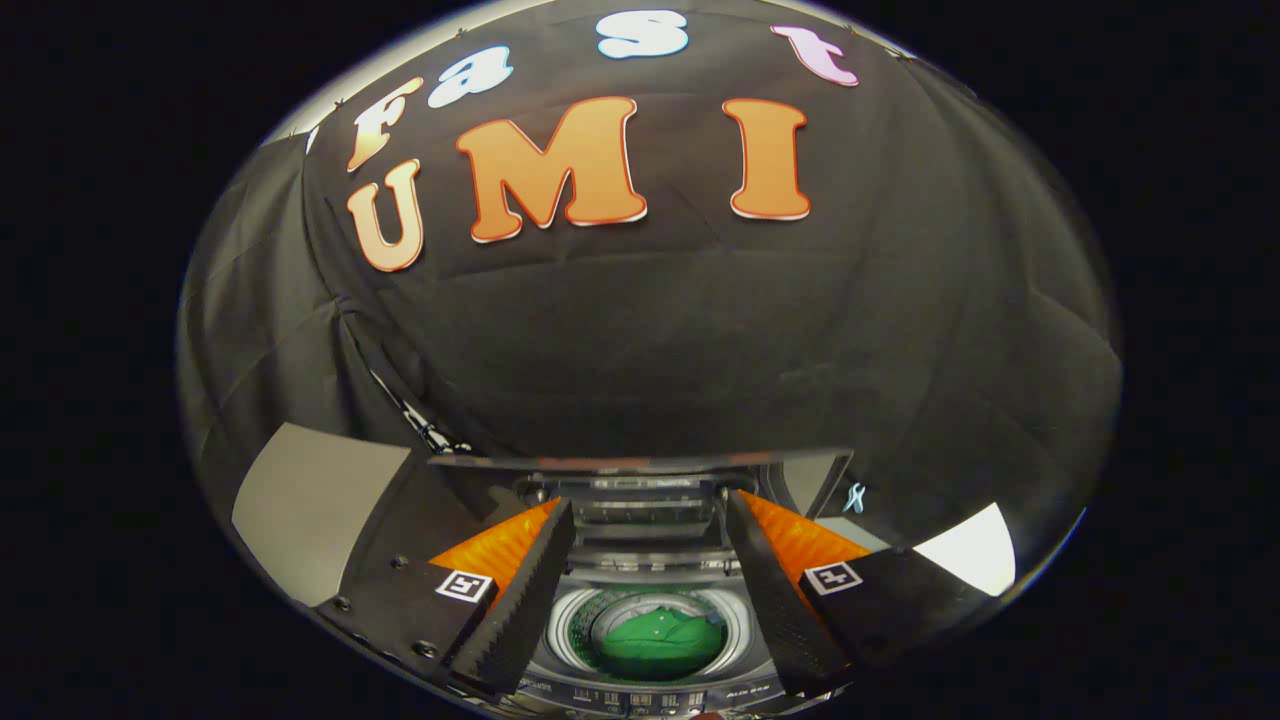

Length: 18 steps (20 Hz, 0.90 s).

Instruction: Put the clothes into the washing machine and then close the washing machine lid.

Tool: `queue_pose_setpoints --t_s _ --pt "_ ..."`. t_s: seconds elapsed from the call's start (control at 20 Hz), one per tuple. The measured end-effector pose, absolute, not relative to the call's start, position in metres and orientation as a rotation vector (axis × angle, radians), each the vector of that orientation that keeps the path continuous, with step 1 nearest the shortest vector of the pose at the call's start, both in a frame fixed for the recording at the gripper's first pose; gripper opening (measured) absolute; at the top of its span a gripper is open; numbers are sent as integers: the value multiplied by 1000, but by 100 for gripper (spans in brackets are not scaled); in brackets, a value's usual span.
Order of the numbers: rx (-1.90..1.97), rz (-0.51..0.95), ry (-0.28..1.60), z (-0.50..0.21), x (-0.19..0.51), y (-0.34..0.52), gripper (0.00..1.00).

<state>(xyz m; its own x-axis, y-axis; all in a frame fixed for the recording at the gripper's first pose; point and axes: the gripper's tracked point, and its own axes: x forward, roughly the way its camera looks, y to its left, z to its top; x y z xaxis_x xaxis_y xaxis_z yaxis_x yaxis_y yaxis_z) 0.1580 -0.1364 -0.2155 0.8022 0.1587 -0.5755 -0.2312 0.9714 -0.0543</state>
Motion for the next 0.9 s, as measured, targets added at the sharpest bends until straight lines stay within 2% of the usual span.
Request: queue_pose_setpoints --t_s 0.3,0.9 --pt "-148 201 546 -197 214 -110 98" --pt "-130 208 663 -275 265 -91 99"
